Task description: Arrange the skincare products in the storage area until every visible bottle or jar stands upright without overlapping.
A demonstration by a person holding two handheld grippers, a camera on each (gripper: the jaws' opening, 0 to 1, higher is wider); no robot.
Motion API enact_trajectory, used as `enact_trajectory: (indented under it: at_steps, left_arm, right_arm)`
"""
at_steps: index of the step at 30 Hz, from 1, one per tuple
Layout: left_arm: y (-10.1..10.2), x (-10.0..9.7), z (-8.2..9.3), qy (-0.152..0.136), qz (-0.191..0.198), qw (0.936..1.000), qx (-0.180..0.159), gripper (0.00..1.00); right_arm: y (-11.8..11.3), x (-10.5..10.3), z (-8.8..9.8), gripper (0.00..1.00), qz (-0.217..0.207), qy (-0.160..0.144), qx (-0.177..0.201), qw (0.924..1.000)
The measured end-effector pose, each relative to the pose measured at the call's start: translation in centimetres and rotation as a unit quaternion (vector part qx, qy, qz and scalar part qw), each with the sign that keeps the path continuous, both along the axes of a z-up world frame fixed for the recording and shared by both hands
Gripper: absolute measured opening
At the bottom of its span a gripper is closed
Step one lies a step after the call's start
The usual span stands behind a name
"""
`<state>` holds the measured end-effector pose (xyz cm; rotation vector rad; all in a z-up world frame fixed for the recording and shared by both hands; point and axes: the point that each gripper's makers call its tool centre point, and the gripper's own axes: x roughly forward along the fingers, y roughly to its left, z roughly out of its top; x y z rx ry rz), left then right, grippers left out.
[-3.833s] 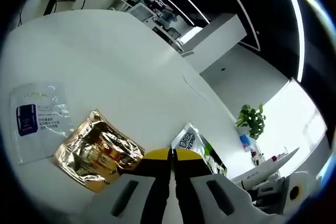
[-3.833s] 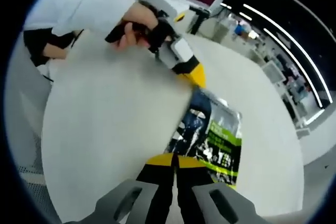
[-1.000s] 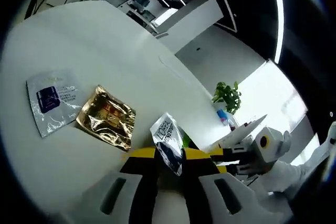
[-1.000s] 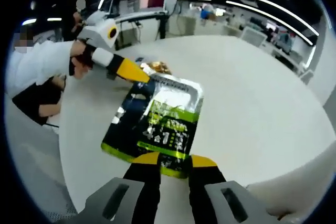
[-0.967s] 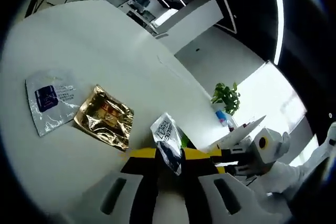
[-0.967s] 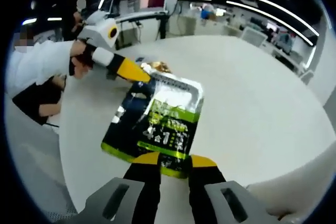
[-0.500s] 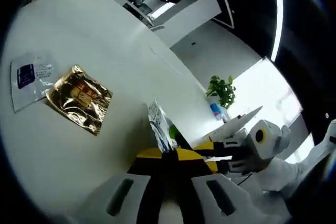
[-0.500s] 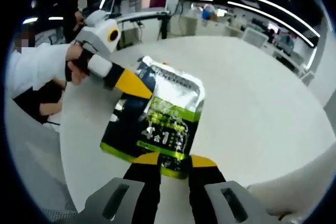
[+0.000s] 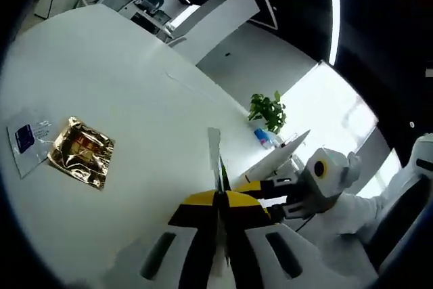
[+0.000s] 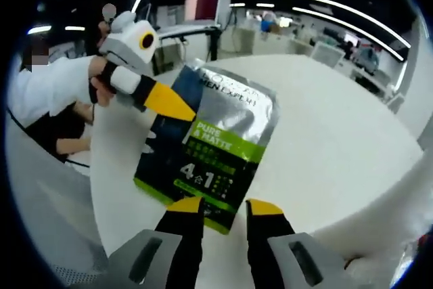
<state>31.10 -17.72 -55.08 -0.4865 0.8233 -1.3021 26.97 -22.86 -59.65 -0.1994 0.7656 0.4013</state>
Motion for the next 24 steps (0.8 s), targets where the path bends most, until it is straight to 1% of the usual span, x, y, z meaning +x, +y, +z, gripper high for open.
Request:
enact_trajectory:
  at_steps: [4, 6, 8, 11, 15, 16, 19, 22, 24]
  left_arm:
    - [-0.1, -0.8, 1.5, -0.006, -0.01, 0.9998, -0.016, 0.0]
    - [-0.1, -1.0, 2.2, -0.011, -0.017, 0.9995, -0.023, 0.0]
    - [-0.2, -1.1, 2.8, -0.014, -0.021, 0.9992, -0.03, 0.0]
    - [-0.4, -1.2, 3.8, -0.017, -0.026, 0.9985, -0.044, 0.0]
    - [-0.7, -1.4, 5.1, -0.026, -0.03, 0.9977, -0.054, 0.0]
    - [-0.8, -1.5, 5.3, -0.027, -0.03, 0.9976, -0.056, 0.0]
    - [-1.2, -1.7, 6.8, -0.028, -0.036, 0.9961, -0.076, 0.0]
    - [-1.5, -1.9, 8.0, -0.033, -0.037, 0.9949, -0.088, 0.0]
    - [-1.7, -2.1, 9.0, -0.03, -0.036, 0.9932, -0.106, 0.0]
  right_arm:
    - [-0.2, -1.1, 0.6, 0.2, -0.001, -0.003, 0.003, 1.0]
    - [-0.5, -1.5, 0.9, 0.2, -0.008, -0.005, 0.012, 0.9999]
    - [-0.6, -1.9, 1.0, 0.2, -0.015, -0.005, 0.019, 0.9997]
    - [-0.3, -2.5, 0.7, 0.21, -0.015, 0.003, 0.027, 0.9995]
    - [1.0, -3.2, 1.9, 0.22, -0.022, -0.005, 0.086, 0.9961]
    - [1.3, -3.4, 2.2, 0.23, -0.021, -0.003, 0.098, 0.995]
    - [1.8, -3.4, 3.0, 0.24, -0.036, -0.005, 0.14, 0.9895]
    - [1.6, -3.6, 3.9, 0.25, -0.042, -0.013, 0.146, 0.9883]
    - [1.7, -3.7, 4.3, 0.25, -0.047, -0.017, 0.159, 0.986]
